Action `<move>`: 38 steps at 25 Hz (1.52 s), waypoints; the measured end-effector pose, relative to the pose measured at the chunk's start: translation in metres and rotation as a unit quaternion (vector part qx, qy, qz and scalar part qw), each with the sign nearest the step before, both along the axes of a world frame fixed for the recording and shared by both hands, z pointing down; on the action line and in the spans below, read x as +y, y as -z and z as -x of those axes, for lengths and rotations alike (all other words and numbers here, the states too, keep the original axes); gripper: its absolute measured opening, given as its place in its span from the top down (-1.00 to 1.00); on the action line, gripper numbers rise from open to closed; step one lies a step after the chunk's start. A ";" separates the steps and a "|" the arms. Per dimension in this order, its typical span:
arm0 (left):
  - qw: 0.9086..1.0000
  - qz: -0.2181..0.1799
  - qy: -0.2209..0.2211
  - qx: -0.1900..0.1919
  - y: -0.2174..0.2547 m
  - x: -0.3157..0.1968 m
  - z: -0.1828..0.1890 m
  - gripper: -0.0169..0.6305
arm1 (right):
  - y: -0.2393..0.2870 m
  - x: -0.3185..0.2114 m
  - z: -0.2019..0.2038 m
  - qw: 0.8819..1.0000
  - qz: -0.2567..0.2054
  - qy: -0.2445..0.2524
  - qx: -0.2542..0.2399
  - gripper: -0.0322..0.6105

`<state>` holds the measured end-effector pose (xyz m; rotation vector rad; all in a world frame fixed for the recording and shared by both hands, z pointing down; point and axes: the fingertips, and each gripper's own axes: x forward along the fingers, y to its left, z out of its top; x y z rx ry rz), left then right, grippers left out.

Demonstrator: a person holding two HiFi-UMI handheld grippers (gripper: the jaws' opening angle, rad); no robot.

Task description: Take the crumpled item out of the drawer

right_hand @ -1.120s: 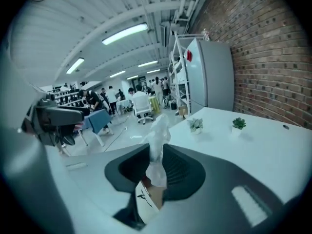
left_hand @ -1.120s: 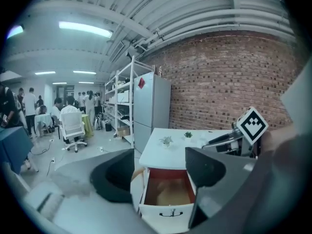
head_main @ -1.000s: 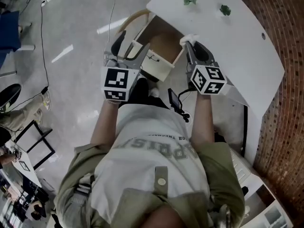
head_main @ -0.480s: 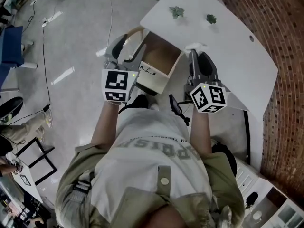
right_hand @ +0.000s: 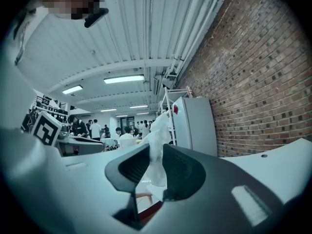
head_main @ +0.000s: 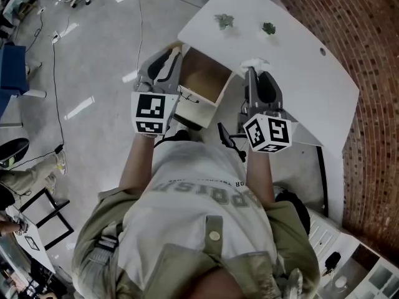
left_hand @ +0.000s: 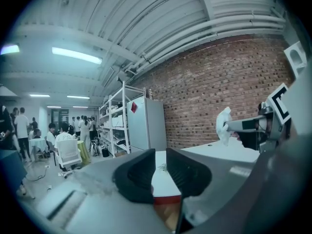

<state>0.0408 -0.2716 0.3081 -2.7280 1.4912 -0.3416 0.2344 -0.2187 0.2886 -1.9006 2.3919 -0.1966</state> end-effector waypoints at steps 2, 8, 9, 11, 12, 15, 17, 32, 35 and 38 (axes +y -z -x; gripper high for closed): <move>1.000 -0.005 0.000 -0.001 0.002 -0.002 -0.002 0.77 | 0.004 -0.001 -0.003 1.000 -0.007 -0.003 0.005 0.63; 1.000 -0.025 0.002 -0.008 0.014 -0.004 -0.006 0.92 | 0.015 0.002 -0.008 0.999 -0.027 -0.015 0.027 0.63; 1.000 -0.028 0.002 -0.009 0.016 -0.004 -0.007 0.92 | 0.016 0.002 -0.009 0.999 -0.030 -0.016 0.028 0.63; 0.999 -0.033 0.002 -0.010 0.018 -0.005 -0.010 0.92 | 0.017 0.002 -0.010 0.999 -0.034 -0.017 0.030 0.63; 0.999 -0.036 0.003 -0.010 0.020 -0.005 -0.011 0.92 | 0.018 0.003 -0.012 0.999 -0.037 -0.017 0.031 0.63; 0.999 -0.044 0.003 -0.009 0.026 -0.005 -0.013 0.93 | 0.024 0.004 -0.014 0.998 -0.045 -0.021 0.034 0.63; 0.999 -0.049 0.003 -0.009 0.031 -0.004 -0.014 0.92 | 0.029 0.005 -0.015 0.998 -0.052 -0.024 0.036 0.63; 0.997 -0.072 -0.001 -0.011 0.049 0.004 -0.003 0.93 | 0.040 0.014 -0.010 0.994 -0.062 -0.032 0.087 0.69; 0.998 -0.068 0.000 -0.012 0.046 0.003 -0.001 0.93 | 0.040 0.014 -0.009 0.993 -0.062 -0.031 0.091 0.69; 0.998 -0.066 0.001 -0.014 0.044 0.003 -0.001 0.93 | 0.039 0.013 -0.009 0.993 -0.060 -0.030 0.096 0.69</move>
